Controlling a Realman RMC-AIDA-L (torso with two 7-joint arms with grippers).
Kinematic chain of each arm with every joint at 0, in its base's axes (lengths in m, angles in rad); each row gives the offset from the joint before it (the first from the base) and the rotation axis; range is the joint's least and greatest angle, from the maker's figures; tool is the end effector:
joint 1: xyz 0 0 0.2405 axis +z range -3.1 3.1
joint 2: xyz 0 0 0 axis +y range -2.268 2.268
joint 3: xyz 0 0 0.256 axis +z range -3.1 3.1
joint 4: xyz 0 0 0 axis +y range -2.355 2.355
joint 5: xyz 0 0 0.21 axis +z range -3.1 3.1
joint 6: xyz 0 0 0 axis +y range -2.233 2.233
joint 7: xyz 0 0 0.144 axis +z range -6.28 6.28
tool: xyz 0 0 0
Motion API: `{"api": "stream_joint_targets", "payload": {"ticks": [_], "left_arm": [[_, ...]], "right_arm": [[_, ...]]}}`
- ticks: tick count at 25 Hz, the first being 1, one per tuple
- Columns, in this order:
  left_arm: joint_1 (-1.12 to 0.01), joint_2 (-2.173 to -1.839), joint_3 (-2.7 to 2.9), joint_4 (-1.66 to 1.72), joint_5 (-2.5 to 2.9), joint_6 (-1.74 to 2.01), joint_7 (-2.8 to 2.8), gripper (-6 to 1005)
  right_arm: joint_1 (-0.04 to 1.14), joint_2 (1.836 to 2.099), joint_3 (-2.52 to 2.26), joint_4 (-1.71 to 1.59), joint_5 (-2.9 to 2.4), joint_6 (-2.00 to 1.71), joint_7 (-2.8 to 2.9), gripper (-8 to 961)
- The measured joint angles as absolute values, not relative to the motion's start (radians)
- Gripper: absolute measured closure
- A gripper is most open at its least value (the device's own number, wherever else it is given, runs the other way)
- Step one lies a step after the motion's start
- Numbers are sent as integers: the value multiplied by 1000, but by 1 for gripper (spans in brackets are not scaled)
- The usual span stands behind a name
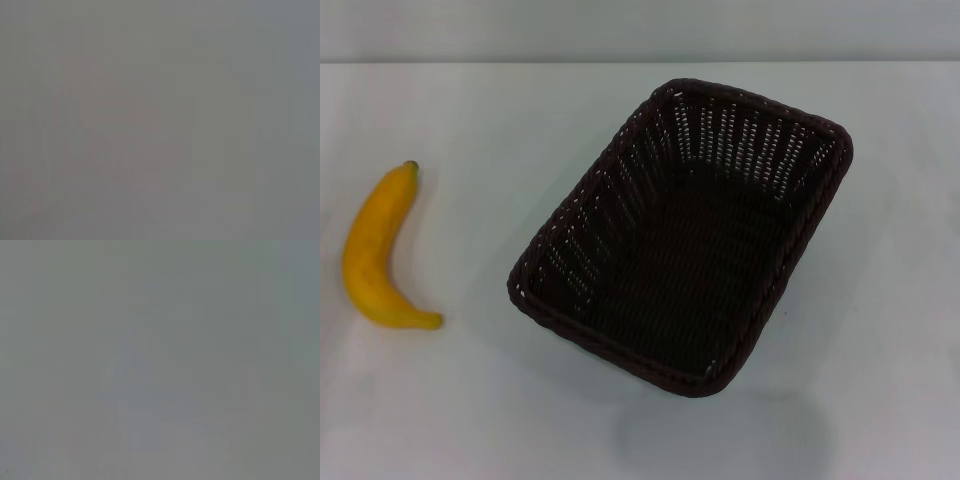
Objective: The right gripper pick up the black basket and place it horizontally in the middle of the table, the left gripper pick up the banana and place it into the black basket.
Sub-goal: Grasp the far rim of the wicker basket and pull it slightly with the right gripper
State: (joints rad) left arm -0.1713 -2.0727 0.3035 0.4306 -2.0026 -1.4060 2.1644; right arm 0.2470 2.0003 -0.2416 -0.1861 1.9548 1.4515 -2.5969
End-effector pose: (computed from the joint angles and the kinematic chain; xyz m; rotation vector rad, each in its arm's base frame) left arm -0.4047 0.2409 0.1201 -1.3240 -0.7030 -0.9883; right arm 0.4010 0.2572 0.0998 -1.4114 0.4952 0.7727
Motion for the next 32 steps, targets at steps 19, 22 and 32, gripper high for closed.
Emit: {"api": "stream_joint_targets", "payload": {"ticks": [19,22,32], "left_arm": [[-164,-2071,301,413,-1999,-1392,2162,138],[-162,-2069,304,413,-1996,-1395,2156,138],[-155,-2072,306,411,-1969,-1403,2124,138]], "right_arm": [[250,2002,-247,-193,1954,1424,-2563,110],[268,2002,-326,-288,1937,1387,-2468,110],[322,1980,-662,-858,1699,1154,-1830,111]]}}
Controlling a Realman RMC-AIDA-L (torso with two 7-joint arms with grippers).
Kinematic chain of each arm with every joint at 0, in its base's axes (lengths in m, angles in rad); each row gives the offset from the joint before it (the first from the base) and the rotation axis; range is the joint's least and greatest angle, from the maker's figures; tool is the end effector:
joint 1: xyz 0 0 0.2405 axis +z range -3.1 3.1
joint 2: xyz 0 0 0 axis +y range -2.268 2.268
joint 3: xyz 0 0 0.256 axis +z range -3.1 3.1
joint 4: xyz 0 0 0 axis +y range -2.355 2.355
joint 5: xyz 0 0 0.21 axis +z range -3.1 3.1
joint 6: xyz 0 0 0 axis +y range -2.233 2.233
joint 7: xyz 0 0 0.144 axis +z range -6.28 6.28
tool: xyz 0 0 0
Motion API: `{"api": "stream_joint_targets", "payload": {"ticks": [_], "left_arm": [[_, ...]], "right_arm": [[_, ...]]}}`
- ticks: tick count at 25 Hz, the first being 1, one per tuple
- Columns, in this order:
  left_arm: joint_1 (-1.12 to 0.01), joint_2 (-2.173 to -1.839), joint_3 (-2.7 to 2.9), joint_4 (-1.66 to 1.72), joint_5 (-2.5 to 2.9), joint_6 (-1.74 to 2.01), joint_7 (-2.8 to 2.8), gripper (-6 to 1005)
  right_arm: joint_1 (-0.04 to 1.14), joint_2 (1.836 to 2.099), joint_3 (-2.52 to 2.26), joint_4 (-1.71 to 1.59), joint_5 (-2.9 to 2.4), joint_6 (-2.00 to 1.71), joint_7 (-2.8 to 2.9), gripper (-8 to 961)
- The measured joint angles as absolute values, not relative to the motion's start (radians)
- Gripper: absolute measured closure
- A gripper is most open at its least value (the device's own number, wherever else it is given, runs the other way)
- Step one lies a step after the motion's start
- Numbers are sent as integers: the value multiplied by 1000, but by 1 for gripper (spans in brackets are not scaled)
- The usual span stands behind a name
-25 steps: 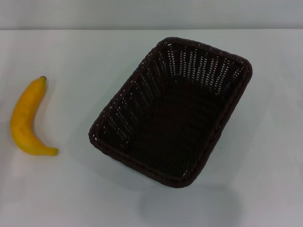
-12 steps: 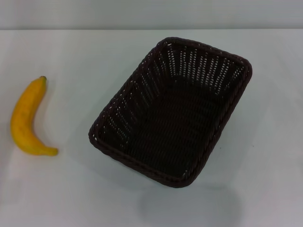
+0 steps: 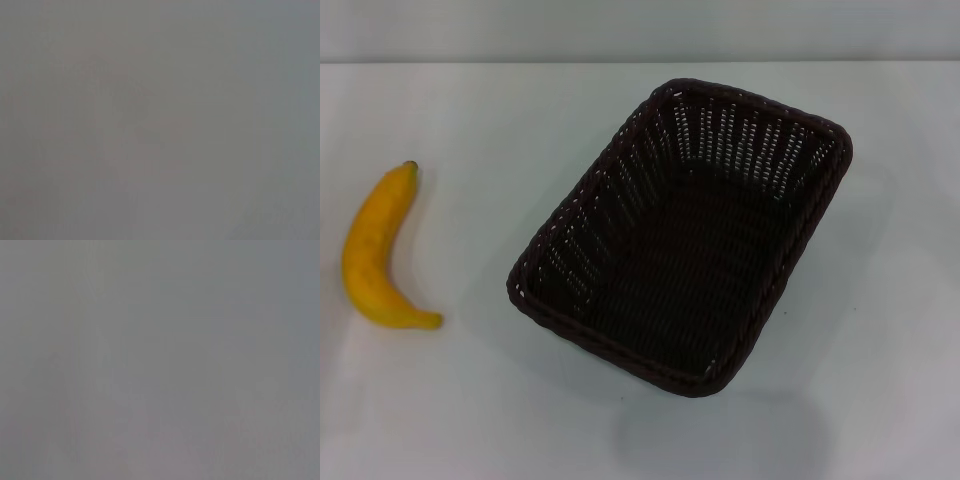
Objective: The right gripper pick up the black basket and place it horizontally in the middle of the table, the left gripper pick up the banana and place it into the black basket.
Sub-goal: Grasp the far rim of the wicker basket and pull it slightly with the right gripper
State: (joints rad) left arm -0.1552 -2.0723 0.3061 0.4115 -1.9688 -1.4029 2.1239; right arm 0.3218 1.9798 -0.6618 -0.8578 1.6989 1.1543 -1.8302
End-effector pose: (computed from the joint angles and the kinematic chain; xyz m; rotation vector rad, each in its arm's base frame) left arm -0.4091 0.2343 0.1107 -1.3362 -0.7738 -1.0002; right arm 0.3237 0.3551 0.1552 -1.8720 0.5401 0.7308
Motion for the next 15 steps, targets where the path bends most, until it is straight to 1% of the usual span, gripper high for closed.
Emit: {"api": "stream_joint_targets", "payload": {"ticks": [5,7,10,15], "left_arm": [[-147,-2073,307,411,-1959,-1403,2120,137],[-146,-2073,307,411,-1955,-1404,2119,137],[-146,-2073,307,411,-1953,-1404,2118,137],[-144,-2073,307,411,-1930,-1426,2107,137]], "right_arm": [[442,1919,-703,-1042,1383,1239,-1477,111],[496,1904,-705,-1087,1274,1310,-1370,112],[578,1895,-712,-1147,1127,1389,-1247,112],[730,1897,-780,-1197,893,1474,-1076,112]]}}
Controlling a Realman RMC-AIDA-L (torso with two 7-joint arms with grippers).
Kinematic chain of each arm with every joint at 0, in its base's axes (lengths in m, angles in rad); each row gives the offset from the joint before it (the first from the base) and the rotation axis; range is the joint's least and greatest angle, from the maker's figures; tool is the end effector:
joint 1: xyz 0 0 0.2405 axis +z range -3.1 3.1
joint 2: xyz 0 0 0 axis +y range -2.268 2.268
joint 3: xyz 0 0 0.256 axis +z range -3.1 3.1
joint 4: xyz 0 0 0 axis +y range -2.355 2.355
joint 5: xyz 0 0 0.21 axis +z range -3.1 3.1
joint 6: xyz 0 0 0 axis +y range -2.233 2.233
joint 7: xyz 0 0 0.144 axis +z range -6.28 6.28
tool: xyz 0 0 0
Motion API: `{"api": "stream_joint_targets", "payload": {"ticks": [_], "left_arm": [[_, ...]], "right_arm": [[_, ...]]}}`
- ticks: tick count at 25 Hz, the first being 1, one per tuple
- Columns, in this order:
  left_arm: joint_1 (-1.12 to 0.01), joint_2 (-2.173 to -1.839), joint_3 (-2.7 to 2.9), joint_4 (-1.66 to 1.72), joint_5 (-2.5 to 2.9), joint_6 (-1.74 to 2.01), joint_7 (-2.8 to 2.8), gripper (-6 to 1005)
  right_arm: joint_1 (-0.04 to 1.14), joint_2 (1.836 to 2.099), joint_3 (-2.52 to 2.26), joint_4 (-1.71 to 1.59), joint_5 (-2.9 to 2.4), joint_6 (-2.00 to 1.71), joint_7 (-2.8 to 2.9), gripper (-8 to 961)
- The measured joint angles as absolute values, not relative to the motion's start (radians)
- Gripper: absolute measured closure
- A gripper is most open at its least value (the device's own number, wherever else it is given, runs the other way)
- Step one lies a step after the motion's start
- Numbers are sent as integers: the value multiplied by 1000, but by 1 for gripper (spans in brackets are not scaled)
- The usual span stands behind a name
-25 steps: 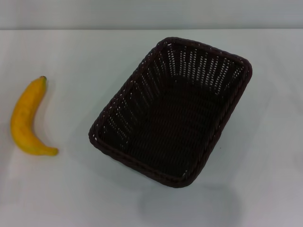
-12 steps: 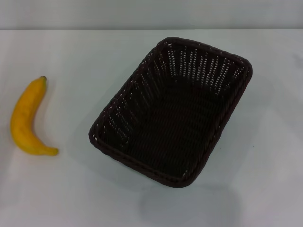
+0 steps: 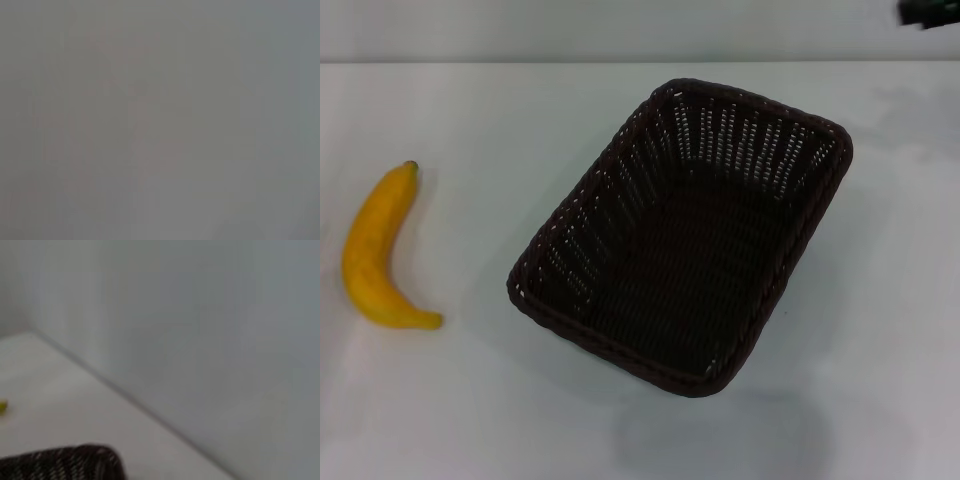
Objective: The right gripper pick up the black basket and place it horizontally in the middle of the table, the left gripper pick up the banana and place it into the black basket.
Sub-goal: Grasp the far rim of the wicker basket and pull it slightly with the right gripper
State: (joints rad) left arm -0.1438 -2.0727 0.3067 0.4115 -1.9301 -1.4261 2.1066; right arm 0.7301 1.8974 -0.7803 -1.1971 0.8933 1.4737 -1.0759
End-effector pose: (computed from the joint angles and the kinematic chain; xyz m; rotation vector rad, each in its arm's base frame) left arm -0.4076 0.2297 0.1054 -1.3741 -0.7889 -1.0081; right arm 0.1731 0.4273 0.1492 -2.4550 0.5862 0.2213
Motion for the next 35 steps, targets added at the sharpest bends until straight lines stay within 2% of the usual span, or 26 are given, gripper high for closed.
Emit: {"api": "stream_joint_targets", "payload": {"ticks": [12,17,18,20,21,26,35], "left_arm": [[-91,-2073,301,420,-1920,-1508,2137,138],[-65,-2075,298,415,-1932,-1544,2187,137],[-63,-2075,298,414,-1934,-1545,2190,137],[-56,-2076,298,411,-1936,-1545,2197,137],[-53,-2077,298,410,-1935,-1546,2200,137],[-42,-2078,300,374,-1933,-1557,2231,137],[-25,-2079,300,344,-1931,-1601,2269,138]], "right_arm": [[1056,1917,-928,-1014,648,1554,-915,113],[1182,1959,-967,-894,487,1532,-890,114],[1182,1959,-967,-894,487,1532,-890,114],[1249,2002,-970,-857,355,1492,-858,114],[1269,2008,-977,-837,325,1474,-842,114],[1330,2011,-1065,-729,289,1407,-778,114],[1368,2025,-1237,-622,294,1302,-679,121]]}}
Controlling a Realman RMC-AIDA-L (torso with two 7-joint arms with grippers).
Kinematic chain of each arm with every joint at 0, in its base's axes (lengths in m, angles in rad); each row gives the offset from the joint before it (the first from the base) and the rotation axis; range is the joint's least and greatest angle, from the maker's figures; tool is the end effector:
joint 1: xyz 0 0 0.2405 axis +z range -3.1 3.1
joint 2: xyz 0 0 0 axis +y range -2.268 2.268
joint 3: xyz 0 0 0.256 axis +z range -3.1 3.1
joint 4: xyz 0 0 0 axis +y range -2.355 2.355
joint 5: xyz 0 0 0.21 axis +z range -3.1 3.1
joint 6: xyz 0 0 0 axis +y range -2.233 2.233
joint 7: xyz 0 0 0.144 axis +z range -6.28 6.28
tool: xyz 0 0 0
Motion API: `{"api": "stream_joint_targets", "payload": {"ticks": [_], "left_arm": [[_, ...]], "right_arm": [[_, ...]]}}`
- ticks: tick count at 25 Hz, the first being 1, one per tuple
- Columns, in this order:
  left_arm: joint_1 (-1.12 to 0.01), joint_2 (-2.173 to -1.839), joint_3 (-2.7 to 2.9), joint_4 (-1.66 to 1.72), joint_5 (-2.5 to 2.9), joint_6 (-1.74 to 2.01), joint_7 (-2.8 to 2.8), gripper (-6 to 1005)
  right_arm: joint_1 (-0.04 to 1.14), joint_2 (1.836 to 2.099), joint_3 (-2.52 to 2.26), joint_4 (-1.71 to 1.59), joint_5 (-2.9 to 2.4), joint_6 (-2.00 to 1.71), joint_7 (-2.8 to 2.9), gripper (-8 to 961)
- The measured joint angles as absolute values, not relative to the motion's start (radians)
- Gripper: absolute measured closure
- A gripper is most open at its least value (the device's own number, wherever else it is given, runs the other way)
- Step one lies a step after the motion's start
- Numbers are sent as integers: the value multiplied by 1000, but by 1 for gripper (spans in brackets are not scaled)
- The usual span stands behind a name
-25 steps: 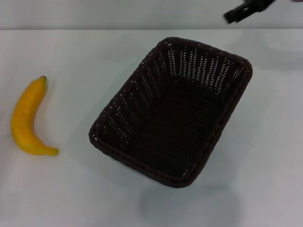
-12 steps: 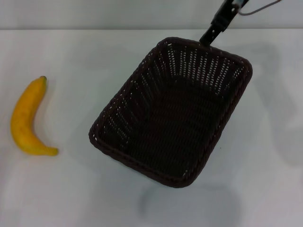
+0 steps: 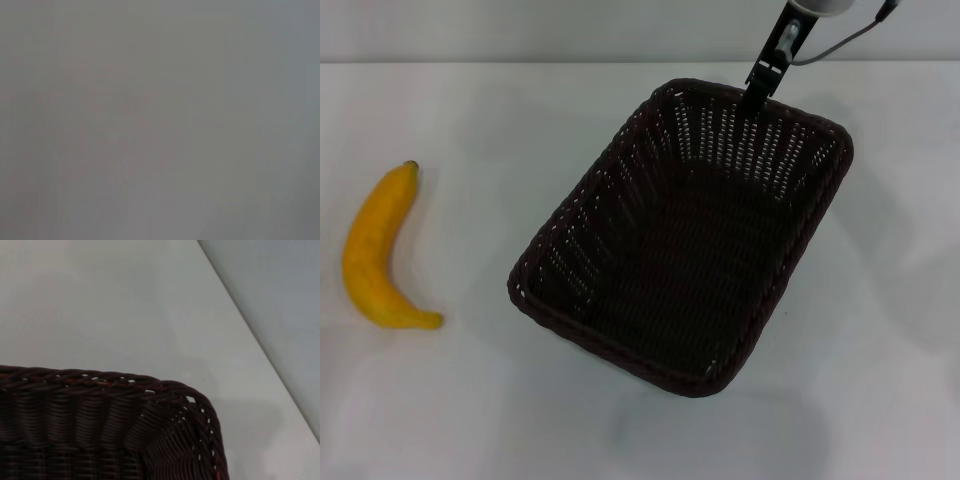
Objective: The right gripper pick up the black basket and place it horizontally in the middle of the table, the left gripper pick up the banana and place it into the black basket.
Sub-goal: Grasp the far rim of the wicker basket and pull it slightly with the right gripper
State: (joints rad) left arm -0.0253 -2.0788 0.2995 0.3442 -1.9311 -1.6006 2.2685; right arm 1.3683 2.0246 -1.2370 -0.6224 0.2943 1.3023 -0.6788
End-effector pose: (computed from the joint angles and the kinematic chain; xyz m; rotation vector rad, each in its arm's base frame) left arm -0.4088 0.1737 0.0932 -1.3899 -0.6791 -0.9557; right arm 0.0475 0.4696 -0.0175 -2.5161 0.4099 -0.7162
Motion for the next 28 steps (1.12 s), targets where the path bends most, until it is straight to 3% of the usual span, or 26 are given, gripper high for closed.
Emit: {"api": "stream_joint_targets", "payload": {"ticks": [23,28], "left_arm": [[-48,-2077,303,331,-1931,-1600,2289,138],[-49,-2077,304,331,-1931,-1599,2299,138]], "right_arm": [[1407,2028,-1430,-503,415,1315,-650,258],[1412,2028,-1437,-496,422,1288,-647,454]]}}
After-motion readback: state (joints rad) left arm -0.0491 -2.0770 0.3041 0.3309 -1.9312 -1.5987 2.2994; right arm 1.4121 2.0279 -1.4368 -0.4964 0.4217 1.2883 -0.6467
